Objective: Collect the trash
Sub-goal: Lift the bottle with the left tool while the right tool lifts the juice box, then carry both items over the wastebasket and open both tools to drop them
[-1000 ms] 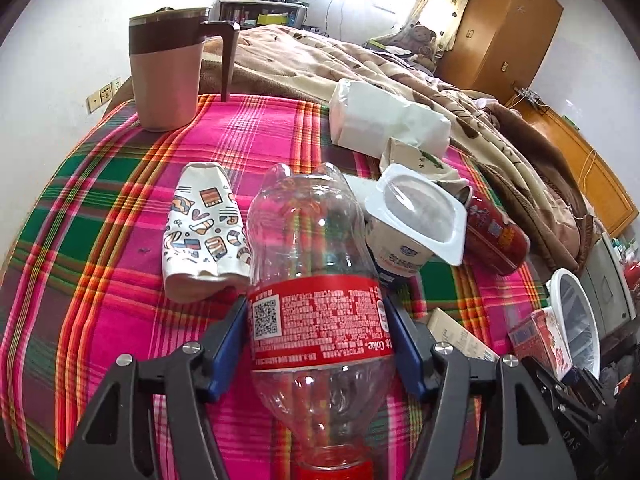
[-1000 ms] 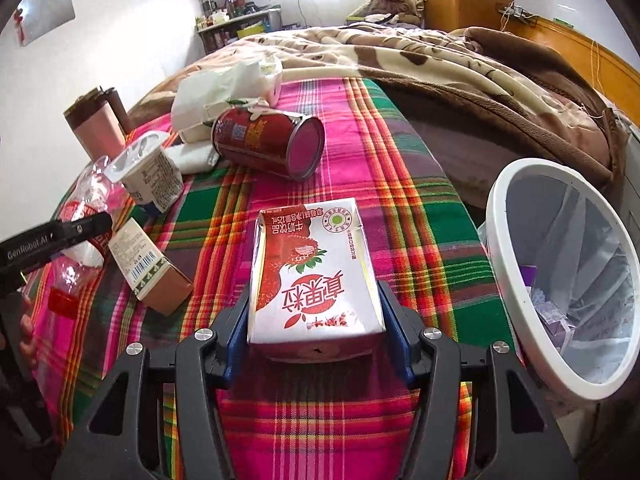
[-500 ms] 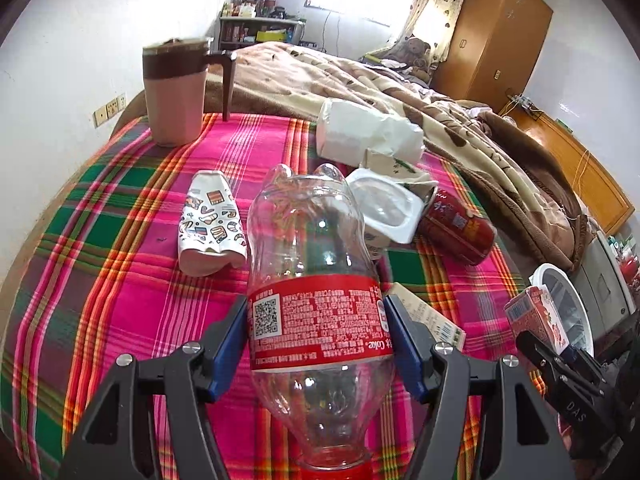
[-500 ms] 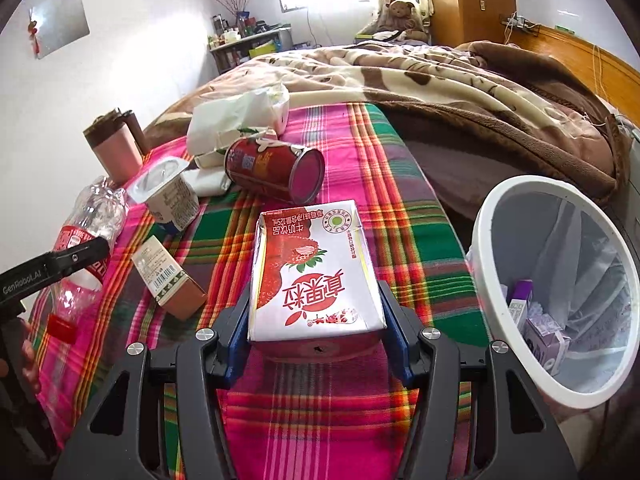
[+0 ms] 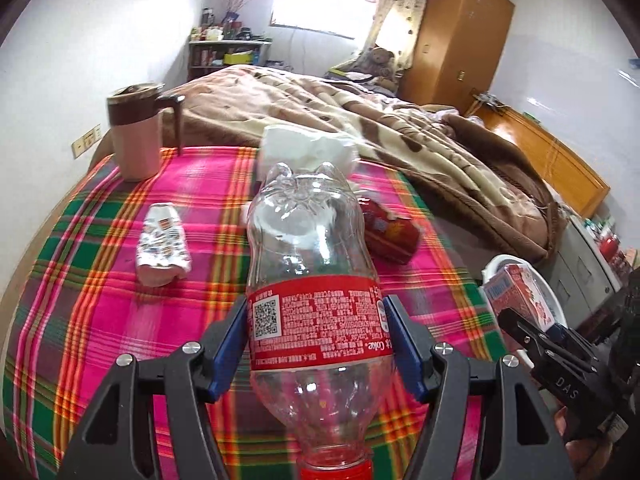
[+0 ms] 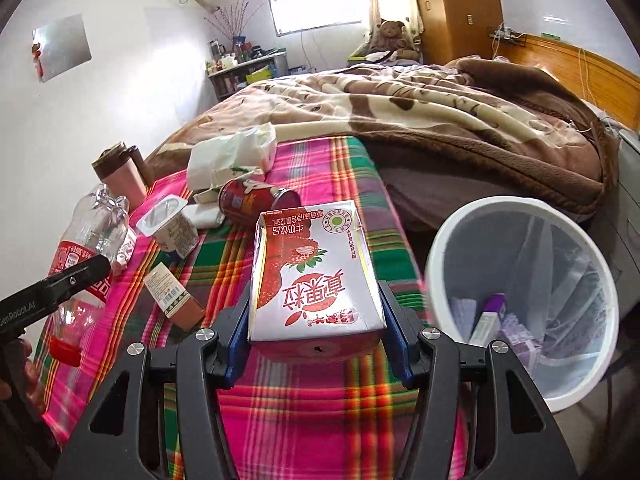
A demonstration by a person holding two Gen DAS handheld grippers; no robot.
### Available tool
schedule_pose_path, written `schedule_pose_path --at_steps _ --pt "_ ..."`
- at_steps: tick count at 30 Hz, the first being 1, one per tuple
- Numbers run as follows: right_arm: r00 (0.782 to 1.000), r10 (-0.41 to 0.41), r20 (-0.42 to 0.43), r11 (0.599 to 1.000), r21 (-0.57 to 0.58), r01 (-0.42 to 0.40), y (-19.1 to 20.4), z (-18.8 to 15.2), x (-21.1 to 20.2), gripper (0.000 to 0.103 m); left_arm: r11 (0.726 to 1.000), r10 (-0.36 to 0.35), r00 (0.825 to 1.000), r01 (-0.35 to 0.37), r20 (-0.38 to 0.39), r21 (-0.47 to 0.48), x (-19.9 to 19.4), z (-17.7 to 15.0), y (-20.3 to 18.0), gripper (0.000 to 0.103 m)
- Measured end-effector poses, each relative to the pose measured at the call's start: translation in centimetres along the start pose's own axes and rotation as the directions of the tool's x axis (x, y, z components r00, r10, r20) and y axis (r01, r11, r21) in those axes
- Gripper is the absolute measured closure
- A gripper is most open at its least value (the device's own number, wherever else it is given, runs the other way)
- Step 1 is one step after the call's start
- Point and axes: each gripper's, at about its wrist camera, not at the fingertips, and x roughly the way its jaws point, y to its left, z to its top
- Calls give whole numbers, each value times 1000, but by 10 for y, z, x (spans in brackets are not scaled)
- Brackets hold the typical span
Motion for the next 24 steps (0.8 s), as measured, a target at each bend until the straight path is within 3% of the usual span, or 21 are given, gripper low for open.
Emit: schedule_pose_path --at_steps 24 --pt "989 -119 82 987 116 109 -87 6 -42 46 966 -178 983 182 -39 186 17 -4 -135 35"
